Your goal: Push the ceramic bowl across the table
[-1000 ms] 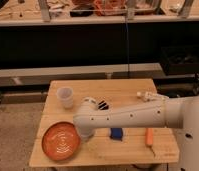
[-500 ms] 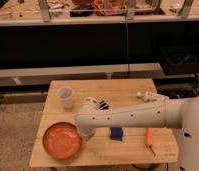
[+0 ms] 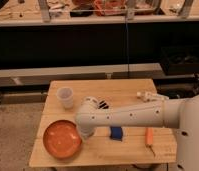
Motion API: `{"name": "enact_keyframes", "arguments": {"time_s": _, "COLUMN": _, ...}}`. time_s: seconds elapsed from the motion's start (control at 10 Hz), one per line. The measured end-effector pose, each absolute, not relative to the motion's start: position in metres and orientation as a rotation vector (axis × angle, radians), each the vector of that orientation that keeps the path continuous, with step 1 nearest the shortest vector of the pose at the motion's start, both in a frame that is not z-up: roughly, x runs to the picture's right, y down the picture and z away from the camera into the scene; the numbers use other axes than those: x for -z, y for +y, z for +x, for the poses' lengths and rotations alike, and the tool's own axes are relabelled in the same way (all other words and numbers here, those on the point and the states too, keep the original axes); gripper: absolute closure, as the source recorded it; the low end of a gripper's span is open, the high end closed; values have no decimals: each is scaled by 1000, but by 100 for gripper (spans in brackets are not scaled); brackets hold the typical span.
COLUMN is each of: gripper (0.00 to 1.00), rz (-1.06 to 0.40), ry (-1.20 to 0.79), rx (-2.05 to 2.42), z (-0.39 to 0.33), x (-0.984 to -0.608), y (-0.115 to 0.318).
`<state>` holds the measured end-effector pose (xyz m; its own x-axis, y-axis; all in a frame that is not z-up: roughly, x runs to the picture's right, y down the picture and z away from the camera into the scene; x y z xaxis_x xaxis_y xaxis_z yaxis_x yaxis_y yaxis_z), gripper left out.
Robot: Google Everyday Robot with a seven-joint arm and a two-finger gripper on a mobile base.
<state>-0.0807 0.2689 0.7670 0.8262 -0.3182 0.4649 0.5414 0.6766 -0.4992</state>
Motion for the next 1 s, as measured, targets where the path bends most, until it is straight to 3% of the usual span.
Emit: {"name": "enact_keyframes", "arguments": {"time_s": 1.0, "gripper": 100, "rz": -671, "ry": -399, "rx": 548, "z": -103, "x": -773, "y": 265}}
